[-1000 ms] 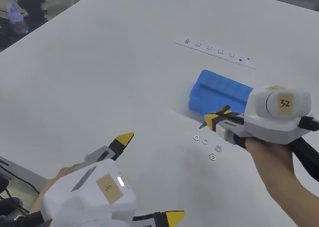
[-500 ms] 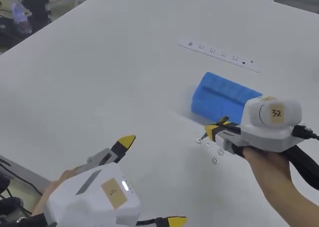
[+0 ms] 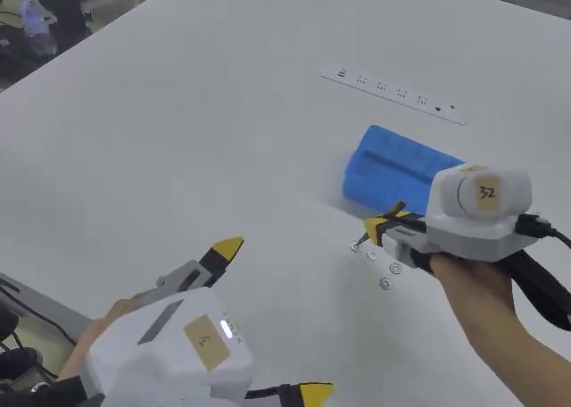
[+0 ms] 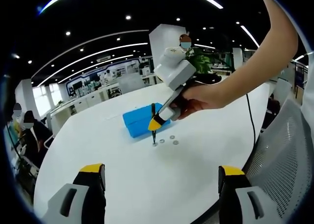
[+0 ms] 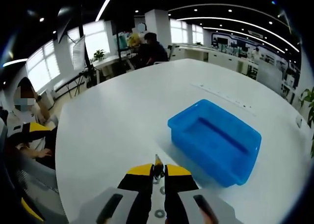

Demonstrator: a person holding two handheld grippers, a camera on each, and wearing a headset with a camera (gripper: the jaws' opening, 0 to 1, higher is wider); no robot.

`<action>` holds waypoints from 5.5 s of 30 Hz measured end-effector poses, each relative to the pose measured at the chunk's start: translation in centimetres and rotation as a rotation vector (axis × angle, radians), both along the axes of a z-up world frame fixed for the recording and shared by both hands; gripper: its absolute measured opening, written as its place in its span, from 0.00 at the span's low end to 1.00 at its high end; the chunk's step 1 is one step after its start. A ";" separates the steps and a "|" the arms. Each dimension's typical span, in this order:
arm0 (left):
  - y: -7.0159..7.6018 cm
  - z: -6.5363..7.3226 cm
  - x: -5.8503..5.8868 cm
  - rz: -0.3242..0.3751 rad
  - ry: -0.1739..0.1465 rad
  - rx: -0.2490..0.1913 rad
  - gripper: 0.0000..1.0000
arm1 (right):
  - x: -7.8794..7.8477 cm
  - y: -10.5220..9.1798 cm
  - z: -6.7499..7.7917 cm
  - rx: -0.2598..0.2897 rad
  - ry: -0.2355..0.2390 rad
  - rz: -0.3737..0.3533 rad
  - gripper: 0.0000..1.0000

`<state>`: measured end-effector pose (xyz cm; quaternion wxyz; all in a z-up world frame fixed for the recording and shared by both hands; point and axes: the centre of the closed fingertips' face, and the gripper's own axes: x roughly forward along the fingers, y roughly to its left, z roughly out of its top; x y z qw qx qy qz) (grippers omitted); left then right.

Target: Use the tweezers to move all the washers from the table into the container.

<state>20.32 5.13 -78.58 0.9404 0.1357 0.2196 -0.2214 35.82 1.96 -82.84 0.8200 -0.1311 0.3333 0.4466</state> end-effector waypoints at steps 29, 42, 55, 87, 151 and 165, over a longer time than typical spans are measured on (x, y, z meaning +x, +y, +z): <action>-0.2 0.4 0.1 -0.003 -0.002 -0.013 0.98 | 0.4 -0.9 2.8 0.031 0.010 -0.042 0.04; -0.8 2.5 0.2 0.012 -0.028 -0.110 0.99 | 2.3 -1.6 7.9 0.108 -0.049 -0.082 0.04; -0.6 5.5 1.1 0.089 -0.132 -0.286 0.99 | 6.1 -0.5 10.5 0.155 -0.118 -0.114 0.04; -0.8 3.7 1.2 0.067 -0.105 -0.160 0.99 | 10.2 0.9 0.2 -0.025 -0.049 -0.135 0.04; -0.8 1.9 0.9 0.063 -0.057 -0.086 0.99 | 2.0 -2.0 6.1 0.218 0.043 -0.201 0.05; -0.9 1.8 0.8 0.051 -0.062 -0.064 0.99 | 0.1 -3.5 1.4 0.084 0.056 -0.149 0.05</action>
